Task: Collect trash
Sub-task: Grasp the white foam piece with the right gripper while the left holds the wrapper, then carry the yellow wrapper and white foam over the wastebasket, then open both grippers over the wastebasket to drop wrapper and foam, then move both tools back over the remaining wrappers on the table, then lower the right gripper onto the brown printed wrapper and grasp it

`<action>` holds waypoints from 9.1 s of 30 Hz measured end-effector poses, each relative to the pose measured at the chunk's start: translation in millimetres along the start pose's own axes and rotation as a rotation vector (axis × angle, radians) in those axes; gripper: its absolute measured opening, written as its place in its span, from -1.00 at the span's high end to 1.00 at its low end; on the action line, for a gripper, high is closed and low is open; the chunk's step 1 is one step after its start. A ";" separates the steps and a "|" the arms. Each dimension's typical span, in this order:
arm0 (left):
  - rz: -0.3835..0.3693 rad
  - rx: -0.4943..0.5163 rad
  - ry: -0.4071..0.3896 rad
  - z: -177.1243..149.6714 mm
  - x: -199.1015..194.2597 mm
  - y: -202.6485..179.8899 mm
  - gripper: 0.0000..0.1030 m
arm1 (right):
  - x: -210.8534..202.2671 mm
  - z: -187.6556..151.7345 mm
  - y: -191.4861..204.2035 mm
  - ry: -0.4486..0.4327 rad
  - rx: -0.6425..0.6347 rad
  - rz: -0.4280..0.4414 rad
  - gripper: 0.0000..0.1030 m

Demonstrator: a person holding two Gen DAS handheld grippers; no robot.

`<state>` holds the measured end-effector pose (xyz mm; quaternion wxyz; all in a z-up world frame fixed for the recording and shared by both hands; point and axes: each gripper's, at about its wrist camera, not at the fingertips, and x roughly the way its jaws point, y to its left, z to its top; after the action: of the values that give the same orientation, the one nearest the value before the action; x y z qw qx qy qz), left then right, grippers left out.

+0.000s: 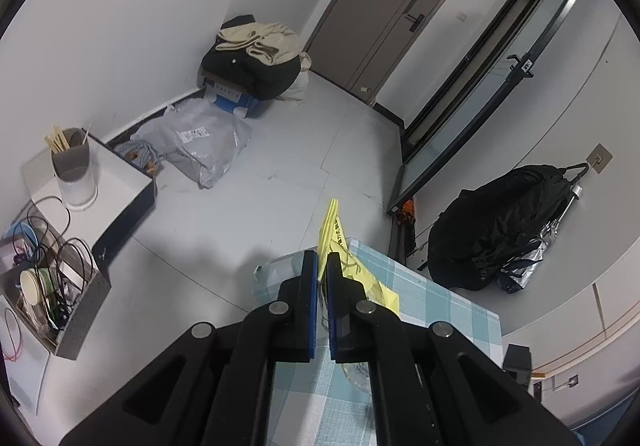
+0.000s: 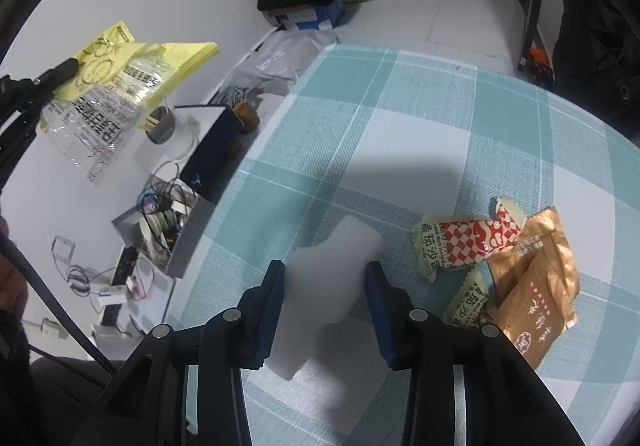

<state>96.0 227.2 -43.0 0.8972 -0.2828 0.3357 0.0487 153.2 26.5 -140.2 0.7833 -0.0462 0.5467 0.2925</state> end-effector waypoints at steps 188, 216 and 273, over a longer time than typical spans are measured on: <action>-0.104 0.573 0.089 -171.7 -45.0 -288.1 -0.38 | -327.8 -233.2 -161.3 -0.640 0.317 -0.140 -0.92; 0.027 0.257 0.077 -82.9 11.3 -145.6 -0.38 | -168.4 -71.3 -105.2 -0.301 0.124 0.010 -0.92; 0.041 0.193 0.248 -72.3 37.0 -103.8 -0.38 | -61.5 -48.8 -117.3 0.079 -0.138 0.069 -0.20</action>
<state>111.7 97.7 -61.4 0.8707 -0.1919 0.4528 -0.0009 158.1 -114.5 -134.3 0.7455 -0.0925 0.5568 0.3544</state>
